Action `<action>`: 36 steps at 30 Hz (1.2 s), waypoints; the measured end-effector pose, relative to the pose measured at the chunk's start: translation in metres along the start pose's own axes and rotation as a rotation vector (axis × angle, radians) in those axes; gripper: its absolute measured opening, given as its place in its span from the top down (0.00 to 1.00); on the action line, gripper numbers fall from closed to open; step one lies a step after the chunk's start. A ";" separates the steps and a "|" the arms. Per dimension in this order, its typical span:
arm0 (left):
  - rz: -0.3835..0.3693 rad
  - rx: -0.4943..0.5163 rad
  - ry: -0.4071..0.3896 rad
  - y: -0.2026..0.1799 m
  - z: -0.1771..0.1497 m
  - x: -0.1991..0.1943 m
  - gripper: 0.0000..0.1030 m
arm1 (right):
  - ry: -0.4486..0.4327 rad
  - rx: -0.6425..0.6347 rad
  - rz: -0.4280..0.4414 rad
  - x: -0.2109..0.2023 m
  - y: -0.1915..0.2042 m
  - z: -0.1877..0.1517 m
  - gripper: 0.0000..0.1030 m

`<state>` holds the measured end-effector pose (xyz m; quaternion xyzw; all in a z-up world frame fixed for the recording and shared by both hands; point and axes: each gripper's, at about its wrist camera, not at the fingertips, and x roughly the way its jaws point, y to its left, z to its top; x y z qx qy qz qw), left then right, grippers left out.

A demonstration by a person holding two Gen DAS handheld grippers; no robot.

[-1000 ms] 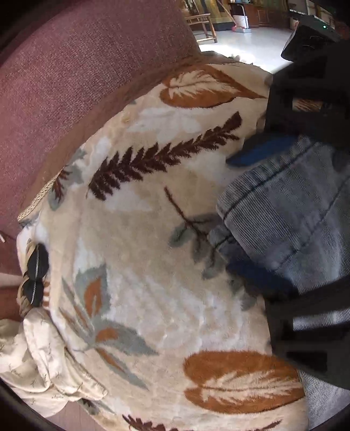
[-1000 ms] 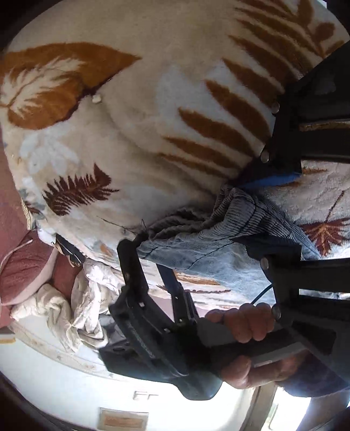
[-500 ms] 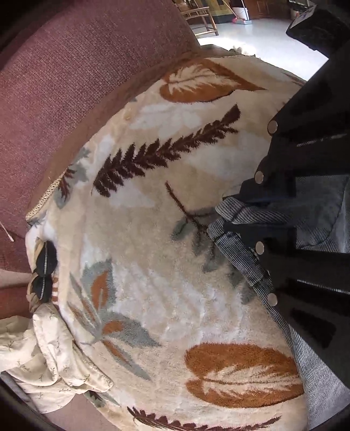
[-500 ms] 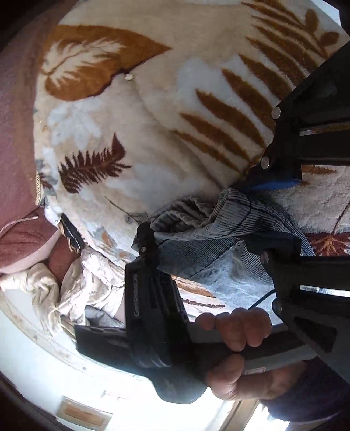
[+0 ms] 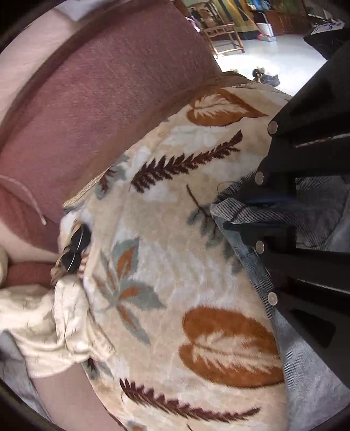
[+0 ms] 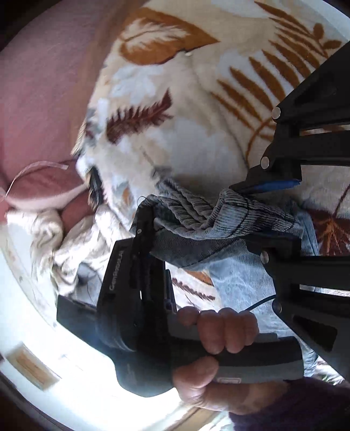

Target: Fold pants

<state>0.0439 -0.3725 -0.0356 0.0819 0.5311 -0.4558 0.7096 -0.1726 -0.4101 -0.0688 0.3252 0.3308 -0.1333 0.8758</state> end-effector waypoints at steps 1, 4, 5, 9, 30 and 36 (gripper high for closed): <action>-0.005 -0.011 -0.007 0.004 -0.002 -0.004 0.90 | -0.008 -0.024 0.001 -0.001 0.007 -0.001 0.75; -0.021 -0.059 -0.040 0.027 -0.011 -0.024 0.90 | -0.023 -0.093 0.010 -0.003 0.031 -0.005 0.75; -0.026 -0.071 -0.048 0.034 -0.014 -0.031 0.90 | -0.024 -0.114 0.018 -0.003 0.039 -0.007 0.75; -0.030 -0.130 -0.086 0.069 -0.031 -0.057 0.89 | -0.015 -0.193 0.054 0.000 0.071 -0.016 0.75; -0.031 -0.543 -0.141 0.226 -0.134 -0.100 0.76 | 0.185 -0.557 0.086 0.065 0.176 -0.094 0.75; -0.046 -0.596 -0.167 0.227 -0.144 -0.112 0.51 | 0.191 -0.561 0.094 0.066 0.175 -0.094 0.75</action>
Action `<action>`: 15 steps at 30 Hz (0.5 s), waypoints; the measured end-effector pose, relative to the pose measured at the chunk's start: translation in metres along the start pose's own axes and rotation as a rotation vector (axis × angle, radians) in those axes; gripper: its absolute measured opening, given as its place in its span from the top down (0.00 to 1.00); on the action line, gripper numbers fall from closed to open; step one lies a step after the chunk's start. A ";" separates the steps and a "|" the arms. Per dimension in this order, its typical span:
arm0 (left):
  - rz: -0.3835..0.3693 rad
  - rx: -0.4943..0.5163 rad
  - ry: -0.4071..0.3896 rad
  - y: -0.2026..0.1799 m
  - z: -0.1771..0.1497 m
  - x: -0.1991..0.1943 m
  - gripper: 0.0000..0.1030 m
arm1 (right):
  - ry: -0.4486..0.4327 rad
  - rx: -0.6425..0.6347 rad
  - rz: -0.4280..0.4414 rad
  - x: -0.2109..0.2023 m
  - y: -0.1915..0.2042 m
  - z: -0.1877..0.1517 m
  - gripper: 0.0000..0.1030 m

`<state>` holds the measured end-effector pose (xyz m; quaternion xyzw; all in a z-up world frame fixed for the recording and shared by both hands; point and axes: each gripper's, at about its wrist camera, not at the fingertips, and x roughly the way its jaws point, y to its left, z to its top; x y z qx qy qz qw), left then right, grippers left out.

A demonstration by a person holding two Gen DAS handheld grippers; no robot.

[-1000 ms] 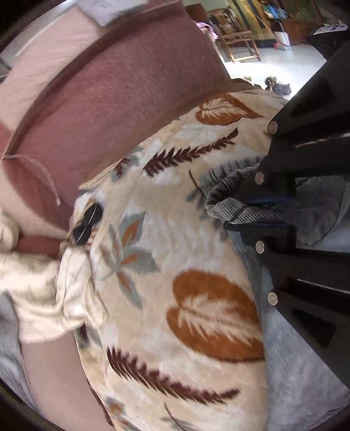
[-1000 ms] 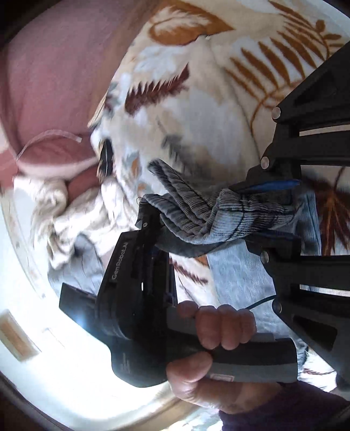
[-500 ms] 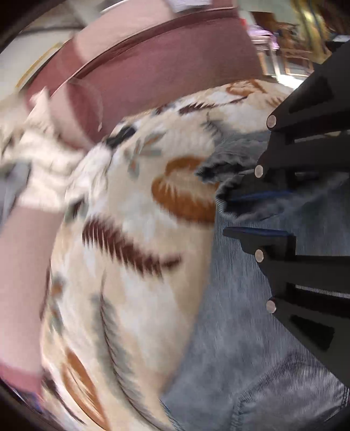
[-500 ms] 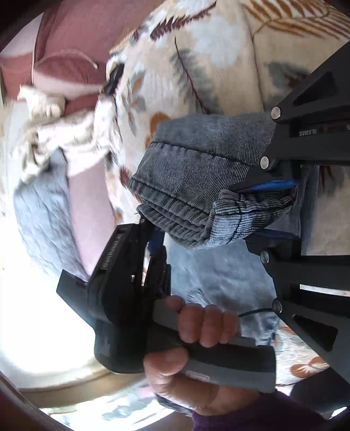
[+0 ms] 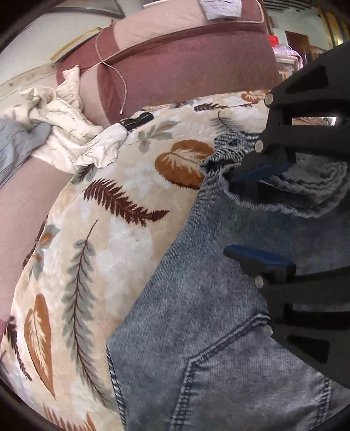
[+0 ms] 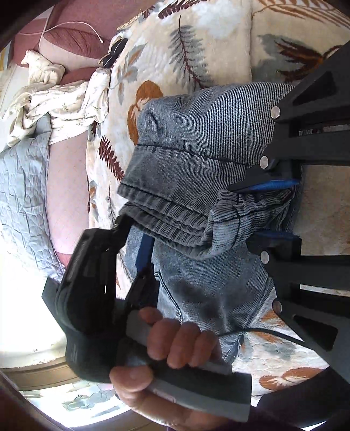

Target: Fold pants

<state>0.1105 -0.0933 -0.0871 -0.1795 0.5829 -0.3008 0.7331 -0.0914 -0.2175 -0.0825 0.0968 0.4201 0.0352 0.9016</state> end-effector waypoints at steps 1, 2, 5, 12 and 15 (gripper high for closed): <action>0.002 -0.007 0.002 0.001 -0.001 -0.001 0.50 | 0.000 0.000 0.000 0.000 0.000 0.000 0.75; 0.003 -0.018 0.003 0.001 -0.003 -0.002 0.47 | 0.001 -0.001 0.000 0.000 0.000 0.000 0.75; -0.027 -0.047 -0.017 0.001 -0.006 -0.008 0.47 | 0.001 -0.001 0.002 0.001 0.000 -0.001 0.75; -0.027 -0.040 -0.088 -0.004 -0.009 -0.024 0.39 | 0.001 0.033 0.022 -0.003 -0.004 -0.002 0.75; 0.014 -0.005 -0.086 -0.014 -0.010 -0.024 0.29 | 0.000 0.037 0.022 -0.002 -0.004 -0.002 0.75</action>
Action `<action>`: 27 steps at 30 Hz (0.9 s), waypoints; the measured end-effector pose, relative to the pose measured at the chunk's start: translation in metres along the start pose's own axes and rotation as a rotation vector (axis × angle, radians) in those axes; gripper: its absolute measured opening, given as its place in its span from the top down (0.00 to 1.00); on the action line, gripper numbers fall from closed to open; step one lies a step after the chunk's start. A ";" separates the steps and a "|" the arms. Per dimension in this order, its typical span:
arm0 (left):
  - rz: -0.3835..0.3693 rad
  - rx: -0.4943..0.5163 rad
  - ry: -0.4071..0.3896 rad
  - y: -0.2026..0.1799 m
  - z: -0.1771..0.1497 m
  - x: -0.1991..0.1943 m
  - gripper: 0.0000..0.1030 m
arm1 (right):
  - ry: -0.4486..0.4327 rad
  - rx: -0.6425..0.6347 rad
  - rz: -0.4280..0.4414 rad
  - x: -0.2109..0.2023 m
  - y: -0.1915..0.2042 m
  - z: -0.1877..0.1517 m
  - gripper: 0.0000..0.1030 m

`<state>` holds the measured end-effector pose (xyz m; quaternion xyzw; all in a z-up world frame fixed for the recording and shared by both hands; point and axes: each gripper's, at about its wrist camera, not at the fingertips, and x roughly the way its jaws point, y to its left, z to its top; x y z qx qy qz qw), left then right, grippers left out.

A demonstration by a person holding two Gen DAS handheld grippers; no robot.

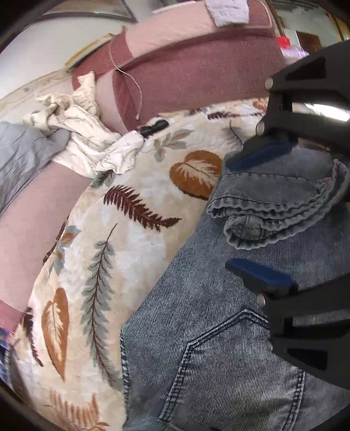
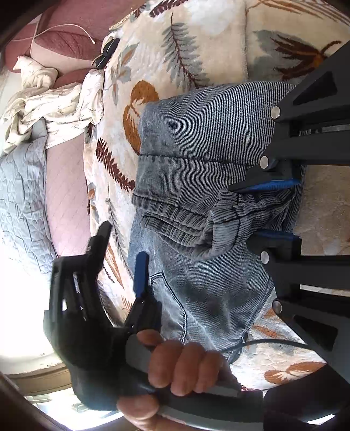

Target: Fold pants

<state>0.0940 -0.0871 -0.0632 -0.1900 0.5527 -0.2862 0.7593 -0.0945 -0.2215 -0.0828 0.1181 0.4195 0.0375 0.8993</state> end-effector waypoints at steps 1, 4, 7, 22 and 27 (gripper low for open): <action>0.016 0.011 0.019 -0.004 -0.002 0.004 0.29 | 0.000 -0.002 -0.002 0.000 0.000 0.000 0.75; 0.046 0.024 0.080 -0.011 -0.010 0.018 0.28 | -0.001 0.000 -0.003 0.001 0.001 0.000 0.75; 0.097 0.039 0.155 -0.019 -0.017 0.040 0.28 | -0.002 0.002 -0.001 0.001 0.000 0.000 0.75; 0.123 0.295 0.065 -0.069 -0.006 0.044 0.87 | -0.078 0.018 -0.006 -0.012 0.004 0.006 0.75; 0.153 0.316 0.016 -0.060 -0.003 0.036 0.86 | -0.089 0.000 0.002 -0.009 0.015 0.008 0.72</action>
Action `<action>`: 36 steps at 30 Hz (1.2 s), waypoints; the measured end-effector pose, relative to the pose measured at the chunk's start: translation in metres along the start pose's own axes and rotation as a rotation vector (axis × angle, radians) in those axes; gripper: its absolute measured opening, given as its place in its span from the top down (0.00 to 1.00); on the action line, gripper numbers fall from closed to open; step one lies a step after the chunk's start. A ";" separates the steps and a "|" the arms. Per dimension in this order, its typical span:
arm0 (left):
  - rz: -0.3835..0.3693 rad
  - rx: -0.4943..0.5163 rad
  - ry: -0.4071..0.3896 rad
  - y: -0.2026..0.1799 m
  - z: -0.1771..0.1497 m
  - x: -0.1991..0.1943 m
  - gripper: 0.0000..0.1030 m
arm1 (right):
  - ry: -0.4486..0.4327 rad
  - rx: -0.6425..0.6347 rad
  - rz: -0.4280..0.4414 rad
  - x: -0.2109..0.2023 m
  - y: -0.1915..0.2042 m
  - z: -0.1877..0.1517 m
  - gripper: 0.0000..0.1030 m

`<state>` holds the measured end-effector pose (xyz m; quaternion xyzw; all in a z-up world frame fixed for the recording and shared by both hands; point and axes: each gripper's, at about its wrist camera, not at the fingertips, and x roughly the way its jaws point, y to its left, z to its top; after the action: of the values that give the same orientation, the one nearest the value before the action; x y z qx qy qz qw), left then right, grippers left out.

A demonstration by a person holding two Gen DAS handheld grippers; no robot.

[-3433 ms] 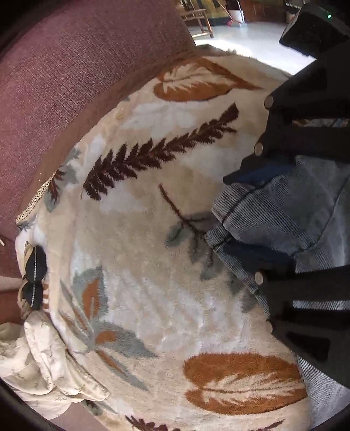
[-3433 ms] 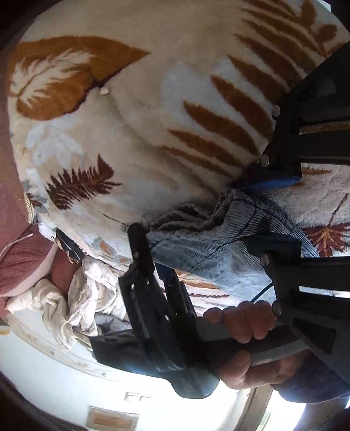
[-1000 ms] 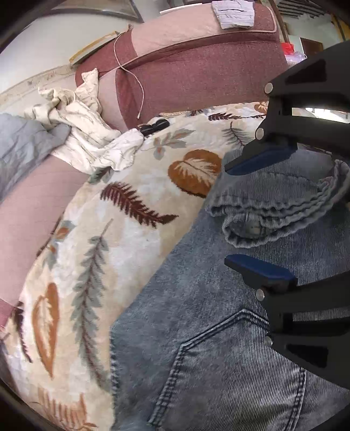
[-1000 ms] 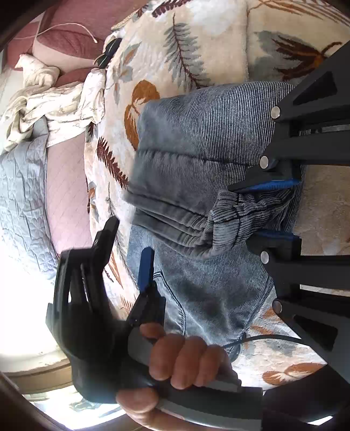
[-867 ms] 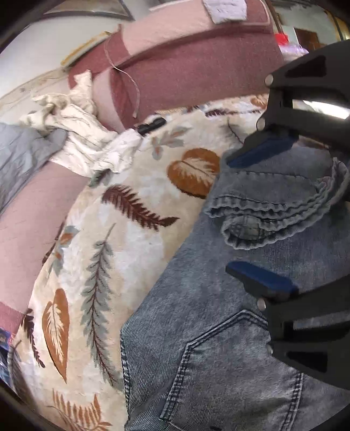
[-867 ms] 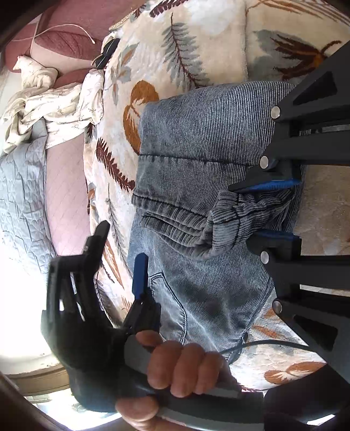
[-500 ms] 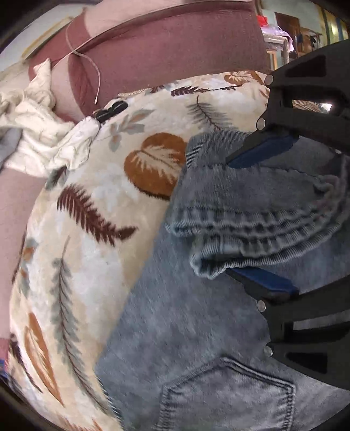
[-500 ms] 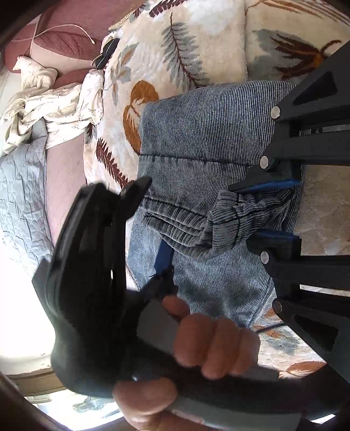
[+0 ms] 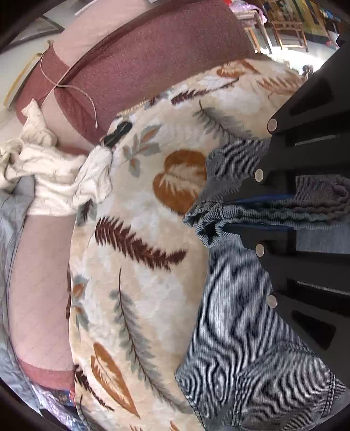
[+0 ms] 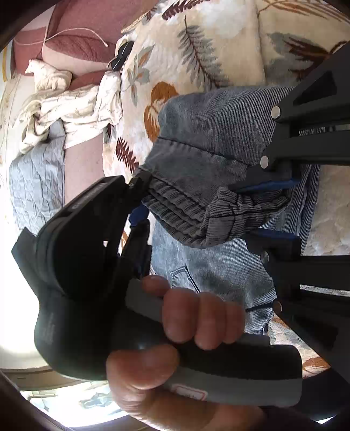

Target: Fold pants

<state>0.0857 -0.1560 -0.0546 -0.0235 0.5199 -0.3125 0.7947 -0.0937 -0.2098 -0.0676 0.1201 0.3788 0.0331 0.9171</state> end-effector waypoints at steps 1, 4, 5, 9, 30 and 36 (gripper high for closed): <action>0.023 -0.007 0.007 0.006 -0.002 0.004 0.86 | 0.008 0.006 0.007 0.003 0.001 -0.001 0.70; 0.064 -0.064 0.055 0.026 -0.010 0.018 0.82 | 0.102 0.028 0.054 0.019 0.003 -0.005 0.49; 0.065 -0.081 0.057 0.031 -0.013 0.018 0.79 | 0.125 0.036 0.069 0.021 0.003 -0.005 0.46; 0.098 -0.049 0.009 0.033 -0.022 -0.005 0.78 | 0.066 0.048 0.129 0.001 -0.001 0.002 0.37; 0.205 0.073 0.035 0.015 -0.099 -0.025 0.55 | 0.088 0.392 0.037 0.013 -0.084 0.006 0.54; 0.256 0.097 0.046 0.018 -0.107 -0.024 0.53 | 0.148 0.294 -0.014 0.015 -0.078 -0.005 0.54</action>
<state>-0.0021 -0.0976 -0.0906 0.0889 0.5210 -0.2337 0.8161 -0.0891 -0.2821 -0.1006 0.2478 0.4470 -0.0205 0.8593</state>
